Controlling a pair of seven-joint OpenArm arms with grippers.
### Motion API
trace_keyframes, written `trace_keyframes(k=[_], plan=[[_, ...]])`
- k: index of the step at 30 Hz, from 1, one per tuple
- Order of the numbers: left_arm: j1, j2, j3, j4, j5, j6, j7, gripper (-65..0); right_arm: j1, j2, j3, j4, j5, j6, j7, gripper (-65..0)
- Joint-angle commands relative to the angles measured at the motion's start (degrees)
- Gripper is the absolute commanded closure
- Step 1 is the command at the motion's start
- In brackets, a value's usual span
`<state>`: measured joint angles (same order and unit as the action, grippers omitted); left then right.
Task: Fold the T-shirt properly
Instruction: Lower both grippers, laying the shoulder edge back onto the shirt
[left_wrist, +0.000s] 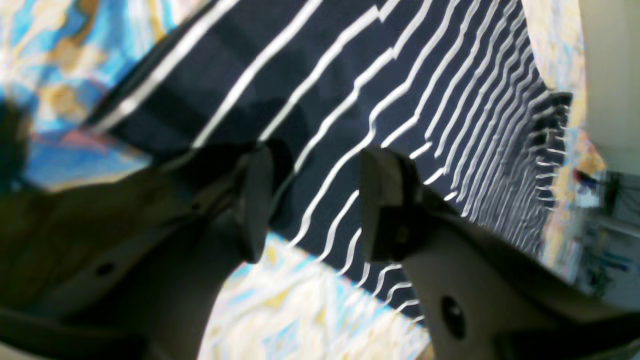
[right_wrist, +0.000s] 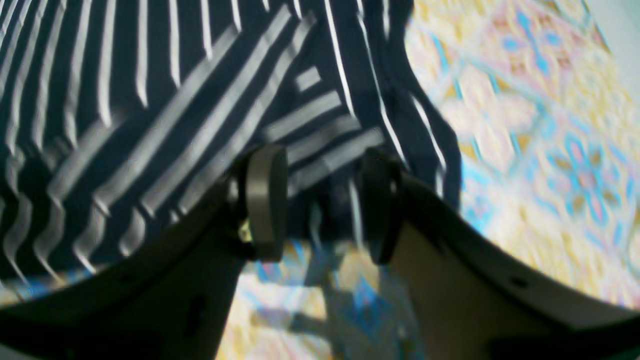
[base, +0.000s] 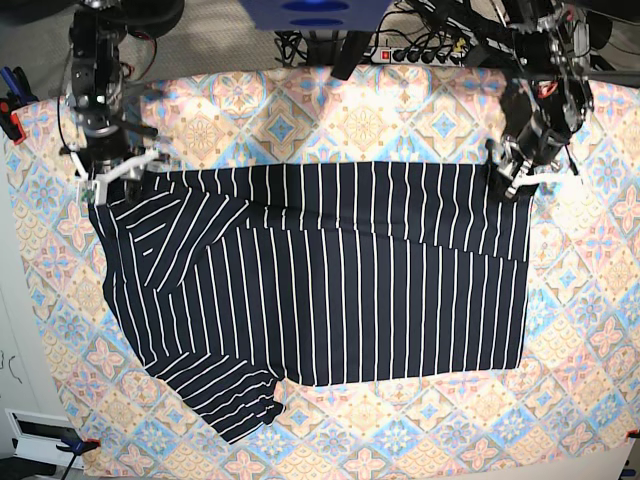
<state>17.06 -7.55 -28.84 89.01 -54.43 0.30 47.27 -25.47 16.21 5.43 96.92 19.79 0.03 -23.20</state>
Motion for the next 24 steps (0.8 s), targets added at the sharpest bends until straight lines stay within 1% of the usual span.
trace_keyframes(k=[1,4,5,7,14,17,21,24], plan=[[0.7,-0.5,-0.3,1.1,-0.9,-0.4,-0.2,-28.0,0.2,0.8,0.5,0.8,0.0,0.2,1.8,-24.3],[3.0,-0.4,-0.3,1.1,-0.9,-0.4,-0.2,-28.0,-1.3,0.8,0.4,0.6,0.0,0.2,1.8,-24.3],[3.5,0.1,-0.4,1.1,-0.9,-0.4,-0.3,-28.0,-1.5,0.8,0.4,0.6,0.0,0.2,1.8,-24.3],[3.8,1.0,-0.5,1.0,-0.9,-0.4,-0.3,-28.0,-1.7,0.8,0.4,0.6,0.0,0.2,1.8,-24.3],[4.1,2.2,-1.4,0.7,-0.8,-0.4,-0.5,-28.0,-1.7,0.8,0.1,0.6,0.0,0.2,1.8,-24.3],[3.6,2.9,-2.7,-2.1,-0.8,-0.4,-0.3,-28.0,-1.7,0.8,0.1,0.6,0.0,0.2,1.8,-24.3],[1.6,2.9,-2.9,-7.2,-0.8,-0.4,-0.4,-28.0,-1.7,0.8,0.1,0.6,0.0,0.2,1.8,-24.3],[1.3,2.9,-2.9,-8.6,-0.8,-0.4,-0.5,-28.0,-1.7,0.8,0.3,0.6,0.0,0.2,1.8,-24.3]])
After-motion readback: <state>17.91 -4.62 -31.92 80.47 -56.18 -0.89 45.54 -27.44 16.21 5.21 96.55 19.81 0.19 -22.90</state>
